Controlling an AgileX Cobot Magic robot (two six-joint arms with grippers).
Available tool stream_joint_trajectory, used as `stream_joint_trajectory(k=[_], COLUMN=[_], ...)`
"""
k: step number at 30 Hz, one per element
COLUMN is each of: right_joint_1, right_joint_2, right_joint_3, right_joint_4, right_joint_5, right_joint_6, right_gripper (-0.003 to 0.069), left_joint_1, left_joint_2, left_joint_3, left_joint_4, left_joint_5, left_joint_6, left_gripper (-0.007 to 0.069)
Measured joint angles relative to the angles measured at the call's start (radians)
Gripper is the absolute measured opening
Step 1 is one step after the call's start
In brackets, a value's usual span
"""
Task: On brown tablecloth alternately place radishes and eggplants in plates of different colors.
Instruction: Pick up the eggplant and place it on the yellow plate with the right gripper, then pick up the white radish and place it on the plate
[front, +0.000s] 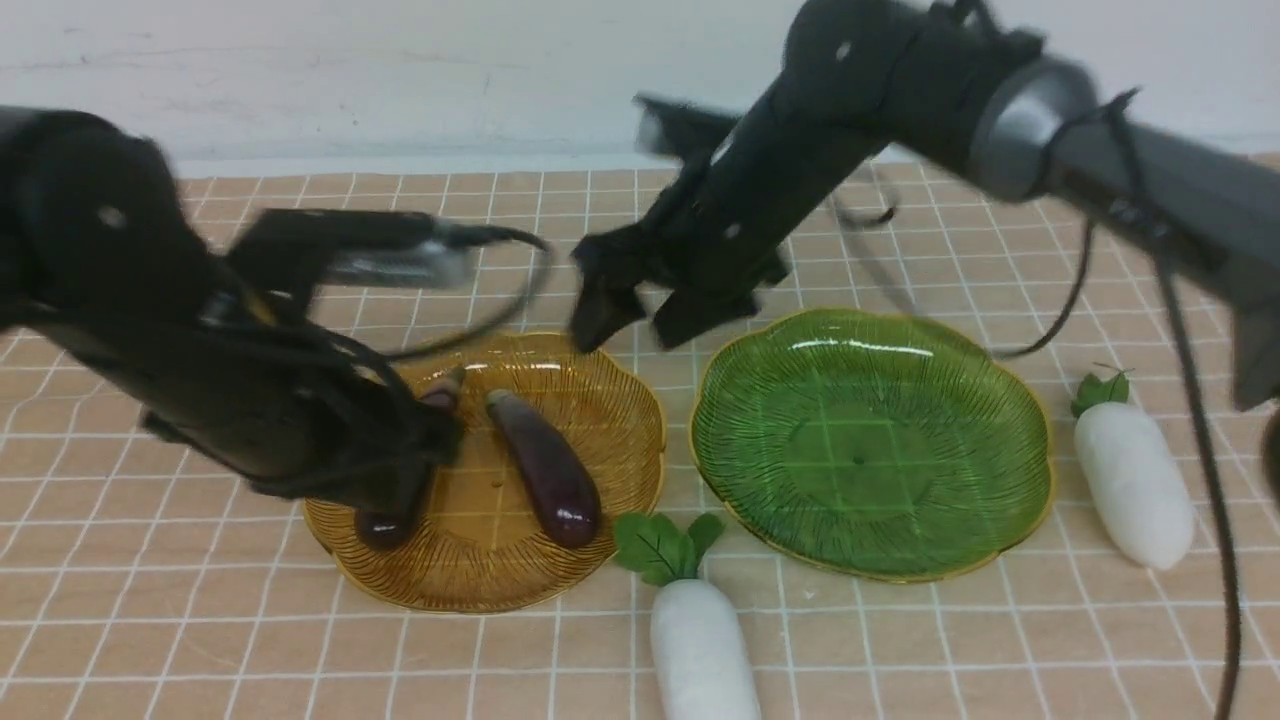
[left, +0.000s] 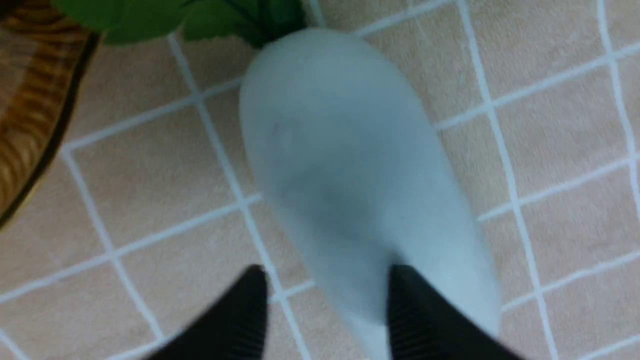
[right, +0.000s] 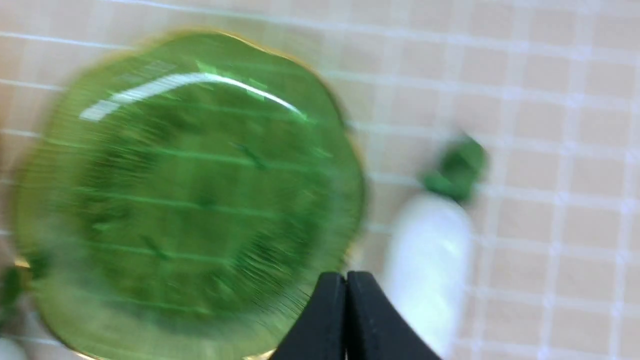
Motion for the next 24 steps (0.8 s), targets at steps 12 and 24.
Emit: stream_joint_trajectory(k=[12,24], right_joint_1=[-0.062,-0.062], right_joint_2=[-0.015,-0.015], right_joint_3=[0.094,0.095], right_joint_4=[0.108,0.162], right_joint_5=[0.000,-0.001], right_joint_6=[-0.049,-0.070], right_gripper=[-0.0015,-0.0015], left_joint_1=[0.000,0.000], left_joint_2=[0.043,0.096], left_joint_3=[-0.015,-0.012], left_joint_4=[-0.091,-0.185], left_joint_5=[-0.098,-0.128], left_joint_6=[-0.053,-0.033], left_gripper=[0.0683,0.0678])
